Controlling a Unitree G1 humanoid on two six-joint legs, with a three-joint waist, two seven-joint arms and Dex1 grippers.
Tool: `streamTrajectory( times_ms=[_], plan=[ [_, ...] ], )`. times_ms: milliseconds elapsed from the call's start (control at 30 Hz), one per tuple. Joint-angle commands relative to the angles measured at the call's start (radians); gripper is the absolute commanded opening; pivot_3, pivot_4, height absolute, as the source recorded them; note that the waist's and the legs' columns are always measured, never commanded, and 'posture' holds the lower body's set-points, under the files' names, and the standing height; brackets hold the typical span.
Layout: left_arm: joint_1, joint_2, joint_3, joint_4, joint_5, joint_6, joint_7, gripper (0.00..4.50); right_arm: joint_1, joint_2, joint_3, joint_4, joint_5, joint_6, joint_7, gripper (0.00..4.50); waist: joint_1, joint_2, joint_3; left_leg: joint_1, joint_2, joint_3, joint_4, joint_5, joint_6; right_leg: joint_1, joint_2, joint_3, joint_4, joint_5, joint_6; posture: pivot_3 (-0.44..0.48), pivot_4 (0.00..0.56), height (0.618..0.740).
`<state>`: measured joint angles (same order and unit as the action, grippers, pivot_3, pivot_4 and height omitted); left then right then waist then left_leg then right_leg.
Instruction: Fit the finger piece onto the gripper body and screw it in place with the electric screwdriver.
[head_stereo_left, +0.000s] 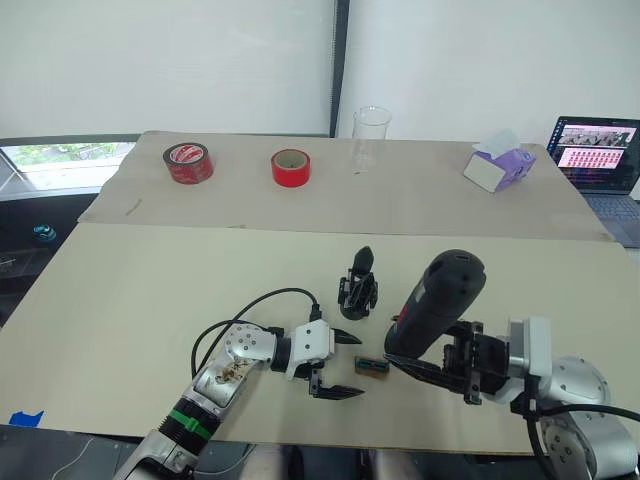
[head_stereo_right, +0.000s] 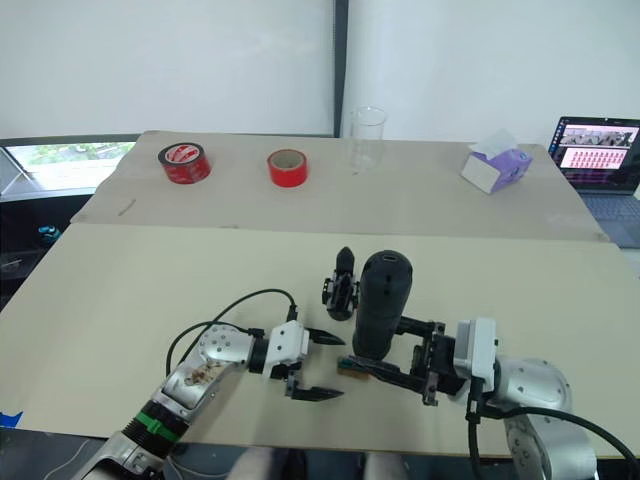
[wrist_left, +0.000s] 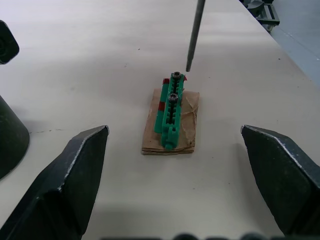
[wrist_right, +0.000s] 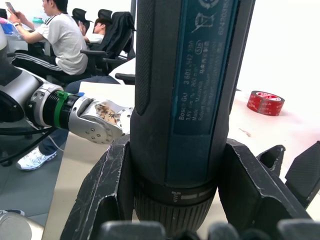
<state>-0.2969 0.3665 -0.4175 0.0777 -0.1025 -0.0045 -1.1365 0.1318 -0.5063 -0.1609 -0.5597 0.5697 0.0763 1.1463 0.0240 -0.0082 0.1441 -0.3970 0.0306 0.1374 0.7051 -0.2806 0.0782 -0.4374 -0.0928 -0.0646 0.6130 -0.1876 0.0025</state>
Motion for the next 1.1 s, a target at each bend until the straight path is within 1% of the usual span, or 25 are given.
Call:
streamTrajectory(
  times_ms=[33,333,633,1100],
  plan=[
    [0.022,0.001,-0.021,0.008,0.011,0.0,0.005,4.5,-0.016,-0.011,-0.001,-0.026,0.016,-0.046,-0.01,1.93,0.0,0.0,0.0,0.0,0.0,0.0,0.0,0.0,0.0,0.0,0.0,0.0,0.0,0.0,0.0,0.0,0.15,0.74],
    [0.028,0.01,-0.022,0.004,0.011,0.0,0.004,4.5,-0.016,-0.029,0.008,-0.039,0.022,-0.046,-0.03,1.93,-0.001,0.0,0.0,0.0,0.0,0.0,0.0,0.0,0.0,0.0,0.0,0.0,0.0,0.0,0.0,0.0,0.15,0.74],
    [0.028,0.009,-0.025,0.004,0.013,0.002,0.007,4.5,0.008,-0.052,0.02,-0.104,0.027,-0.03,-0.082,1.93,0.0,0.0,0.0,0.0,0.0,0.0,0.0,0.0,0.0,0.0,0.0,0.0,0.0,0.0,0.0,0.0,0.15,0.74],
    [0.02,0.009,-0.029,0.014,0.016,0.002,0.001,4.5,-0.005,-0.088,0.019,-0.086,0.042,-0.025,-0.085,1.93,0.0,0.0,0.0,0.0,0.0,0.0,0.0,0.0,0.0,0.0,0.0,0.0,0.0,0.0,0.0,0.0,0.15,0.74]
  ],
)
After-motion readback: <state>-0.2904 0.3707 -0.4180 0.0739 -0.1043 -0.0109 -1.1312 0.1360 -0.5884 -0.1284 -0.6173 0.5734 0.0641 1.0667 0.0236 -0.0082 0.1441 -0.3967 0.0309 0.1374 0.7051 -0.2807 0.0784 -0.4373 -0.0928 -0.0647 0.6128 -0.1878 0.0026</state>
